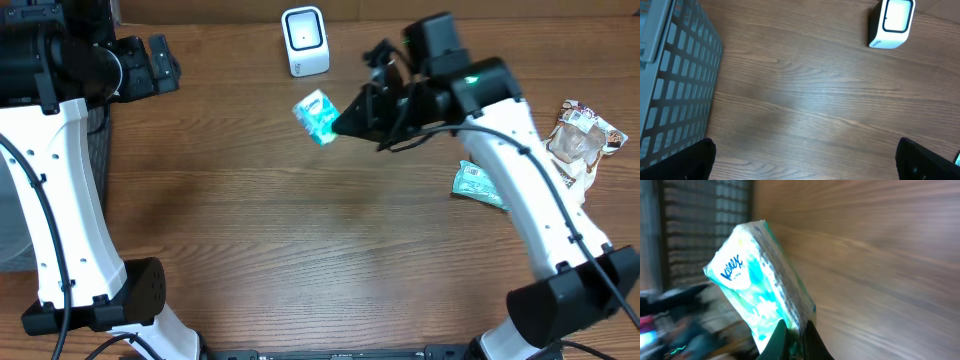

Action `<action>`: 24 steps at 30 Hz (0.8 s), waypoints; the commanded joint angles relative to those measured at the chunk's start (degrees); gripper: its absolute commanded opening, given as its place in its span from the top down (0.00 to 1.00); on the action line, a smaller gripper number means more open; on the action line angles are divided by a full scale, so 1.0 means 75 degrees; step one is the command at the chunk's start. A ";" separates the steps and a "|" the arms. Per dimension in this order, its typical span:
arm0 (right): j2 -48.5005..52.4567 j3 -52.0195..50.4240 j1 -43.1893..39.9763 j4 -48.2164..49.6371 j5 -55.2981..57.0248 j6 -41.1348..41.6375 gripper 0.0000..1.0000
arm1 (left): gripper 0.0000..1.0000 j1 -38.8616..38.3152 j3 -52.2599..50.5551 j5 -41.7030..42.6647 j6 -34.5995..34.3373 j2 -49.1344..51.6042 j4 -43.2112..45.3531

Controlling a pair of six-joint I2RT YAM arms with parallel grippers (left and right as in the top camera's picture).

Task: Scan the item barcode
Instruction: 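Hold the mint pack up to the white scanner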

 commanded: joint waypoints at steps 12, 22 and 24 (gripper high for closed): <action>0.1416 0.3159 0.1329 0.2226 0.8341 -0.1839 0.96 | 0.00 -0.0050 0.0073 -0.0050 0.0128 0.0026 -0.0012; 0.3599 0.3142 0.1480 0.5493 0.9812 -0.4325 0.96 | 0.00 -0.0052 0.0073 -0.0050 0.0128 0.0026 -0.0012; 0.4054 0.3142 0.1480 0.6053 0.9839 -0.5047 0.96 | 0.00 -0.0052 0.0073 -0.0050 0.0128 0.0026 -0.0012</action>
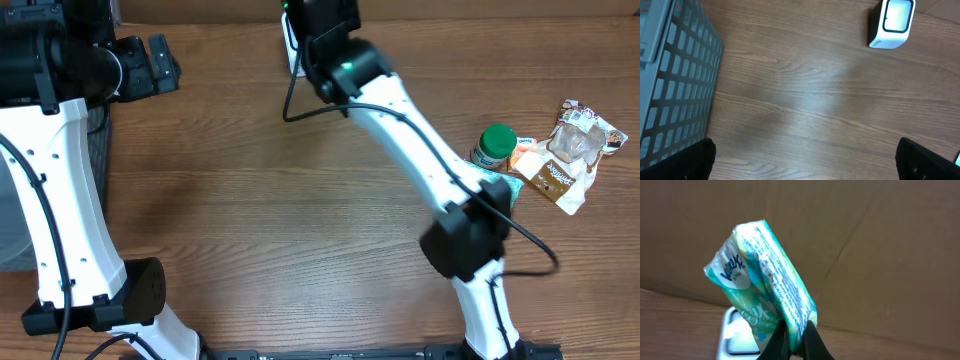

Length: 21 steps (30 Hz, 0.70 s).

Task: Scan the item barcode
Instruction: 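Hold the mint pack up to the white scanner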

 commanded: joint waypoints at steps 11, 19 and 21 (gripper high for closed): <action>0.2515 0.0003 -0.0058 0.2594 0.0548 -0.3777 0.96 | 0.00 -0.0050 0.0073 -0.0050 0.0128 0.0026 -0.0012; 0.2789 -0.0047 -0.0058 0.2789 0.0807 -0.3824 0.96 | 0.00 -0.0050 0.0073 -0.0050 0.0128 0.0026 -0.0012; 0.2789 -0.0047 -0.0058 0.2955 0.0941 -0.3824 0.96 | 0.00 -0.0050 0.0073 -0.0050 0.0128 0.0026 -0.0012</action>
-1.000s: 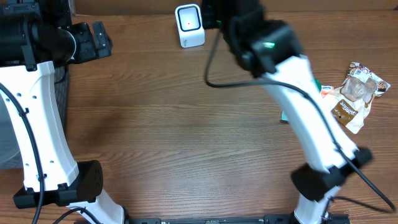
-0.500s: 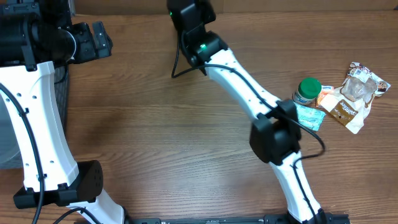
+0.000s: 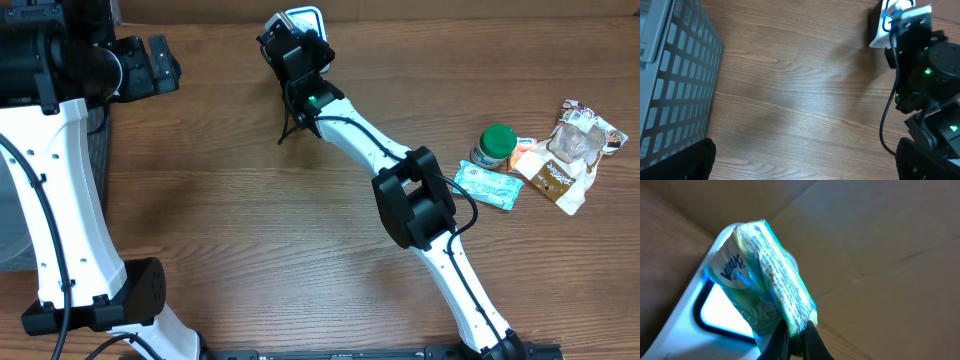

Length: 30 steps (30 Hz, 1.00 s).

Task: Scan the item barcode
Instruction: 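Hold the mint pack up to the white scanner, then carry the mint pack right and drop it on the green jar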

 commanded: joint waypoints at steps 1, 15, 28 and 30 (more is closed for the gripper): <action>-0.0117 0.0023 -0.0029 0.0166 0.0309 -0.0090 0.96 | 0.00 -0.0050 0.0073 -0.0050 0.0128 0.0026 -0.0015; -0.0119 0.0026 -0.0029 0.0548 0.0321 -0.0087 0.96 | 0.00 -0.0052 0.0073 -0.0050 0.0128 0.0026 -0.0015; -0.1212 0.0026 0.0041 -0.0746 0.0530 0.0944 0.96 | 0.00 -0.0050 0.0073 -0.0050 0.0128 0.0026 -0.0015; -0.1766 0.0026 0.0038 -0.1658 0.0207 0.1679 0.96 | 0.00 -0.0050 0.0073 -0.0050 0.0128 0.0026 -0.0015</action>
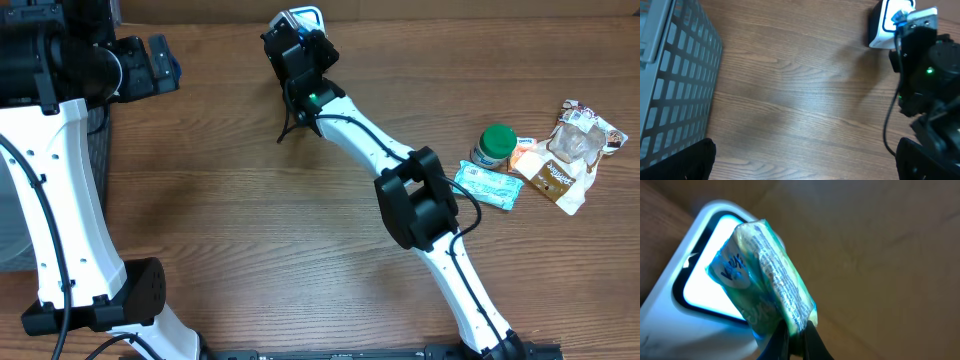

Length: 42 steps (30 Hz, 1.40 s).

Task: Scan the item barcode
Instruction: 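Carry the mint pack right and drop it on the green jar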

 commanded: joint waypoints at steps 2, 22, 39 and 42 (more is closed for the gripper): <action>-0.1973 0.0076 0.0029 -0.1396 -0.0764 0.1877 0.96 | 0.00 -0.0052 0.0073 -0.0050 0.0128 0.0026 -0.0012; -0.6292 -0.0102 -0.3401 -1.0357 -0.3217 1.0005 0.96 | 0.00 -0.0050 0.0073 -0.0050 0.0128 0.0026 -0.0012; -0.6187 -0.4590 -0.6073 -0.8020 -0.5727 0.9241 0.96 | 0.00 -0.0050 0.0073 -0.0050 0.0125 0.0026 -0.0012; -0.6187 -0.4599 -0.6079 -0.8011 -0.5738 0.9092 0.96 | 0.01 -0.0052 0.0073 -0.0050 0.0128 0.0026 -0.0012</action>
